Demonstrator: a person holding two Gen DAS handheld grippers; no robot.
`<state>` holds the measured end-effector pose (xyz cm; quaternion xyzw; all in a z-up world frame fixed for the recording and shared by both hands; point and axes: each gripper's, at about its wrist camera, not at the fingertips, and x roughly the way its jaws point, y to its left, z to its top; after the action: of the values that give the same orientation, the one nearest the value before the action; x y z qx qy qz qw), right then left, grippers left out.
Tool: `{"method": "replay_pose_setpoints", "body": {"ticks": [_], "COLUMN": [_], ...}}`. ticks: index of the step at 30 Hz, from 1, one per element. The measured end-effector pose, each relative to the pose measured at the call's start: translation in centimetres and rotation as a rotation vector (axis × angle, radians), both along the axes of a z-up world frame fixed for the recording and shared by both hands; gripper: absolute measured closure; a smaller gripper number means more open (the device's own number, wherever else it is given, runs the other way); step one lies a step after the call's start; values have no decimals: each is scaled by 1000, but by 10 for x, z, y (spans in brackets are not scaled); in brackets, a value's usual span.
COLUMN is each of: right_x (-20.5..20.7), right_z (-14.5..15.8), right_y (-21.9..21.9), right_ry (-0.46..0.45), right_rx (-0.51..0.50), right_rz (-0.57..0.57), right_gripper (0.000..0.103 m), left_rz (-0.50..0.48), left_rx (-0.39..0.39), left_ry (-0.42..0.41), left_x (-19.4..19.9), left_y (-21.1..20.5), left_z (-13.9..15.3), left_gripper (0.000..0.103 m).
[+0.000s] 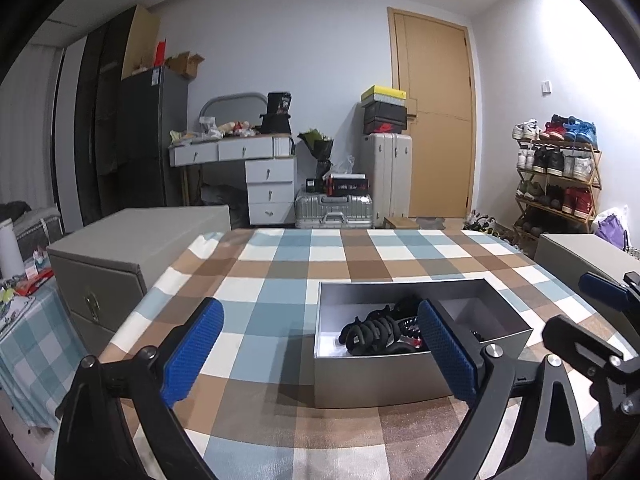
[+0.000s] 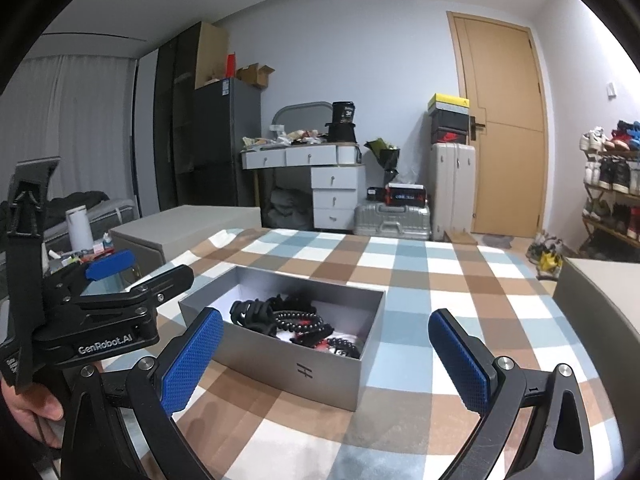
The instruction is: Organize jewelry
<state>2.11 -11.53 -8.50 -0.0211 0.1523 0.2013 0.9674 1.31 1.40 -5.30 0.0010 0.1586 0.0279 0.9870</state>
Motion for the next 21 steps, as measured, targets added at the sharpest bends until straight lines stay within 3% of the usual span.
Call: {"method": "replay_pose_setpoints", "body": {"ticks": [10,21], "right_x": [10,-2], "right_z": [-3,2], "right_y": [-3,-1], "right_ry": [55,-4], "right_rx": [-3,-9], "right_rz": [-13,-20], "right_gripper": [0,0], "left_rz": [-1,-2], "left_rx": [-2,-2], "left_ry": [-4,-4], "left_x": [4,6], "left_y": [3,2], "left_z": [1,1], "left_gripper": [1,1]}}
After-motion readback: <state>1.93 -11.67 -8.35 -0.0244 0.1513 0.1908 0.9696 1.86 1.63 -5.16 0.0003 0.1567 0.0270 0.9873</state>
